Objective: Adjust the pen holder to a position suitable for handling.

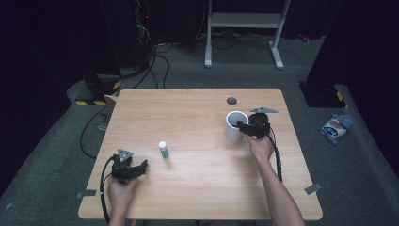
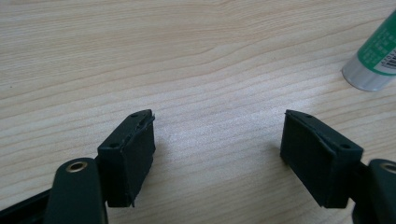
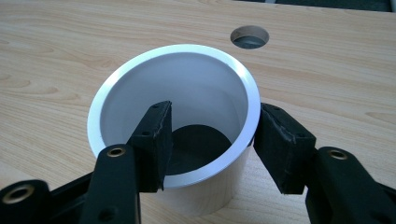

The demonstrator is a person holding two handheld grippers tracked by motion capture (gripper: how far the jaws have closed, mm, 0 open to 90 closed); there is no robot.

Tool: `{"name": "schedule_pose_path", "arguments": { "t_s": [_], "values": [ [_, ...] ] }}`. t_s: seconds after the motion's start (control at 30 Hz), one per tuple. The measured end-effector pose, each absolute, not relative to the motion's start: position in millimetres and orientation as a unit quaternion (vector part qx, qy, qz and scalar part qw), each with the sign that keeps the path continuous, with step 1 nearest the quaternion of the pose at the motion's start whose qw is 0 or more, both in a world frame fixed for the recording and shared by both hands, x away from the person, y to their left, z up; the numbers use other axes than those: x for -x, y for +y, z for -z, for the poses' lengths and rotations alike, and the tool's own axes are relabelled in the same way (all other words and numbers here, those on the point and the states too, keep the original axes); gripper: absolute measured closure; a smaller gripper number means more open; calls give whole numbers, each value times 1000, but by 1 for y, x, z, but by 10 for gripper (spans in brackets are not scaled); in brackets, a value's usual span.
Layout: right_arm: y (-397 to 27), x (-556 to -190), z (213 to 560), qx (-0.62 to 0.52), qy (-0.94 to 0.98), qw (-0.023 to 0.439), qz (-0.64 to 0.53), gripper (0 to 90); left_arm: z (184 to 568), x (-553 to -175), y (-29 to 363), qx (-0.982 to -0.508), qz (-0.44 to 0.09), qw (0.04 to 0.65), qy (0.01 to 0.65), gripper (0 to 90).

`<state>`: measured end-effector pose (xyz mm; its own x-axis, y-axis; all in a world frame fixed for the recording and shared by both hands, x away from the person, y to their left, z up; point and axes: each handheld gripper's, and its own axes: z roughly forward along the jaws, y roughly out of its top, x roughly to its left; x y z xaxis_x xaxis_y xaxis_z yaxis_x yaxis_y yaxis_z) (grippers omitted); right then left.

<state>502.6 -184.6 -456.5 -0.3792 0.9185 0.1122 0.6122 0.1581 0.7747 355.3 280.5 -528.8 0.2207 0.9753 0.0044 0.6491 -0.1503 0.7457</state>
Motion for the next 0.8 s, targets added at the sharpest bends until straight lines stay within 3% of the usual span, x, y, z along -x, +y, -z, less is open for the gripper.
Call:
{"name": "schedule_pose_path", "arguments": {
  "t_s": [0.8],
  "values": [
    [-181,-473,459,-484,753,194,-403,474,529,-355,280,-714,-257,317,569,262]
  ]
}}
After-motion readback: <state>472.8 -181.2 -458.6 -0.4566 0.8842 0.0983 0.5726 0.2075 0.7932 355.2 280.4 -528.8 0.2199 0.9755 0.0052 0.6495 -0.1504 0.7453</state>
